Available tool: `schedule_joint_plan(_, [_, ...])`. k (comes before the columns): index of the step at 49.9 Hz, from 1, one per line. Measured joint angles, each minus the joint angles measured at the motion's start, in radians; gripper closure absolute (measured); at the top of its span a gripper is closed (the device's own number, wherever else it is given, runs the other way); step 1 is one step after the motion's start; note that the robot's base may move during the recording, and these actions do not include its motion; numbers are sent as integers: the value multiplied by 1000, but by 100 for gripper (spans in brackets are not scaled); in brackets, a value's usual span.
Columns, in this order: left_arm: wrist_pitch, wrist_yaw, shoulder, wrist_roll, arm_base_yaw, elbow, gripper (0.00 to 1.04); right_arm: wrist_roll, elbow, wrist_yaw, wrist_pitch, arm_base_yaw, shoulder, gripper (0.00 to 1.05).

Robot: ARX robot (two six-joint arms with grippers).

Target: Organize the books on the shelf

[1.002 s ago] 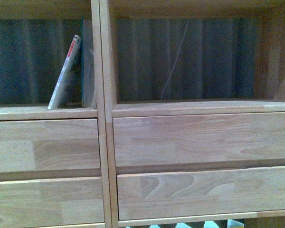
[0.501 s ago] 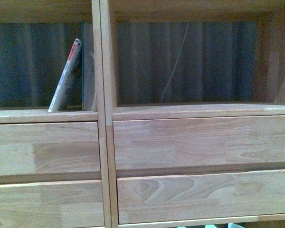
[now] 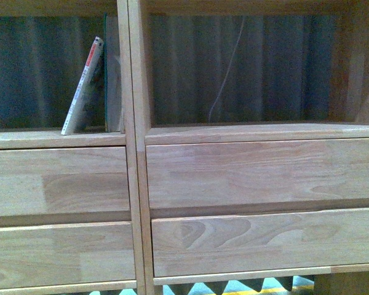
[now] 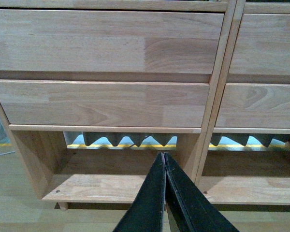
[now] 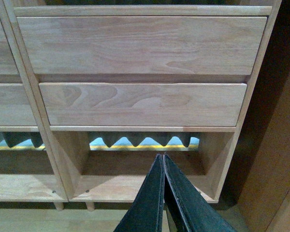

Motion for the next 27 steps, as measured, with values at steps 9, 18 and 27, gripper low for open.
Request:
schedule_joint_plan(9, [0, 0, 0, 0, 0, 0, 94, 0, 0, 0, 0, 0, 0, 94])
schedule_joint_plan(18, [0, 0, 0, 0, 0, 0, 61, 0, 0, 0, 0, 0, 0, 63])
schedule_joint_plan(27, [0, 0, 0, 0, 0, 0, 29, 0, 0, 0, 0, 0, 0, 32])
